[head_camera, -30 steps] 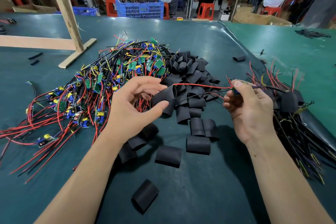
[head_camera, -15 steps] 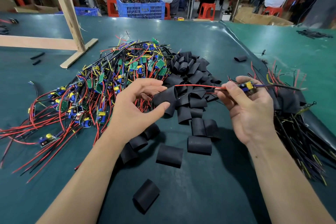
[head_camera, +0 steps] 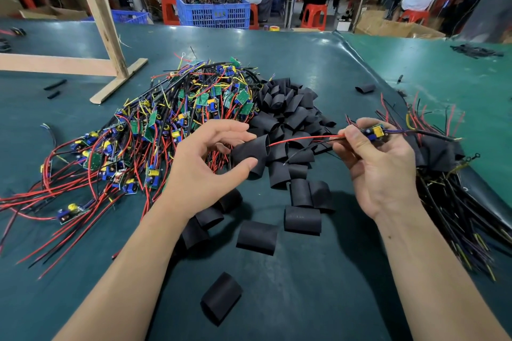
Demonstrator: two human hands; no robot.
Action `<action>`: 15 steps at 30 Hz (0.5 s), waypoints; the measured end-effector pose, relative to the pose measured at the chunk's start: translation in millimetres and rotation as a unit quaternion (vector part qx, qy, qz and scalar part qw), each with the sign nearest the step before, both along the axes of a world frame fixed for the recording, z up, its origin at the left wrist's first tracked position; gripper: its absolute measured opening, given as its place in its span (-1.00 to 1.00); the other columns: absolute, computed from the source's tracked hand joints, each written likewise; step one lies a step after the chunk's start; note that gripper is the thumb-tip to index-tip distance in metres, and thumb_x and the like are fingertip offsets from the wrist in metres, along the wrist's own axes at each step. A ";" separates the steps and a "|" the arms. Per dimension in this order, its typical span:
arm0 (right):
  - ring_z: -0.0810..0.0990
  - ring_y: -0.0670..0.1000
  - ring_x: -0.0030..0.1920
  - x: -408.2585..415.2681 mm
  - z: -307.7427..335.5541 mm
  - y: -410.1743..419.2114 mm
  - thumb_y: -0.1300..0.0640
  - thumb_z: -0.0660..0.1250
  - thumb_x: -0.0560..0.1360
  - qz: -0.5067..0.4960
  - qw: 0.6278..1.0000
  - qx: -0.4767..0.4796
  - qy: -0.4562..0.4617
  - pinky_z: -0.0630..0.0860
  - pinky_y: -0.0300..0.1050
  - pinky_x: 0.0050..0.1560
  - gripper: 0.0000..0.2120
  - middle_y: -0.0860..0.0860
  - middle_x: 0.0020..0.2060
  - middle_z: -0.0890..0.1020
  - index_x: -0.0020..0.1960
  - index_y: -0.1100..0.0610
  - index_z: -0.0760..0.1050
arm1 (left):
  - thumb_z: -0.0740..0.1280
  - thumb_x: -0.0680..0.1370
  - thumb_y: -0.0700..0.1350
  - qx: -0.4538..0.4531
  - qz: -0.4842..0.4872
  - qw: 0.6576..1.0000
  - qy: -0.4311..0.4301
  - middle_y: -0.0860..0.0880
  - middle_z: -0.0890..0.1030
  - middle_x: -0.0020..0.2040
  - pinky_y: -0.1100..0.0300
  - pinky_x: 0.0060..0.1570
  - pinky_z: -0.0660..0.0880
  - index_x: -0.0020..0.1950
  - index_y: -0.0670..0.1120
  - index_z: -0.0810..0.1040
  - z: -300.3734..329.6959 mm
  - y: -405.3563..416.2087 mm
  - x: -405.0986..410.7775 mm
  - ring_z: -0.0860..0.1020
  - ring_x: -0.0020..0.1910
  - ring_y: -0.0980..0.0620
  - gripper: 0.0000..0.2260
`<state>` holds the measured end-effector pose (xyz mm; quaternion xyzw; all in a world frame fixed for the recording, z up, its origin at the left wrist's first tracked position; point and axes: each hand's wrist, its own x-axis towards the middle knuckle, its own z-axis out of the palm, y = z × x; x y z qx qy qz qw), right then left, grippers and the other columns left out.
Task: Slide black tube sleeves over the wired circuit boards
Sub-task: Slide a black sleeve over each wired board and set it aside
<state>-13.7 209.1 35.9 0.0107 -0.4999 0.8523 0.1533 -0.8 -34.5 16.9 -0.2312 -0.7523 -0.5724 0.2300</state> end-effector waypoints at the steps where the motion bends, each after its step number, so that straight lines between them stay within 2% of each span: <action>1: 0.67 -0.01 -0.25 -0.4 -0.9 -0.3 0.39 0.35 0.49 -0.003 1.000 0.006 -0.002 0.60 -0.21 -0.23 -0.85 0.04 -0.30 0.65 -0.04 0.17 0.48 | 0.49 0.41 -0.23 -0.003 -0.004 1.000 0.000 -0.01 0.69 0.04 0.05 0.00 0.49 0.19 -0.13 0.54 0.1 -0.1 0.2 0.63 0.05 -0.08 -0.63; 7: 0.68 0.01 -0.24 -3.8 -5.9 -0.7 0.39 0.39 0.48 -0.038 0.999 0.026 0.000 0.62 -0.18 -0.20 -0.84 0.08 -0.25 0.62 -0.08 0.16 0.51 | 0.51 0.38 -0.24 -0.051 -0.002 0.999 0.010 0.02 0.70 0.03 0.04 -0.01 0.50 0.18 -0.15 0.55 1.8 1.7 2.1 0.61 0.05 -0.01 -0.62; 12: 0.68 0.02 -0.22 -5.7 -10.3 -3.0 0.40 0.40 0.47 -0.050 0.998 0.032 -0.006 0.62 -0.16 -0.18 -0.83 0.13 -0.21 0.60 -0.08 0.16 0.51 | 0.51 0.39 -0.23 -0.079 -0.018 0.997 0.004 0.04 0.69 0.04 -0.03 0.04 0.50 0.20 -0.09 0.54 0.7 1.8 2.7 0.62 0.09 -0.06 -0.59; 15: 0.68 0.03 -0.21 -5.5 -10.7 -3.6 0.39 0.41 0.47 -0.059 0.997 0.041 0.001 0.63 -0.14 -0.17 -0.82 0.11 -0.21 0.60 -0.08 0.16 0.51 | 0.52 0.39 -0.21 -0.084 -0.007 0.996 0.012 0.08 0.69 0.04 0.02 0.03 0.51 0.20 -0.07 0.55 -0.5 1.7 2.1 0.62 0.08 -0.03 -0.60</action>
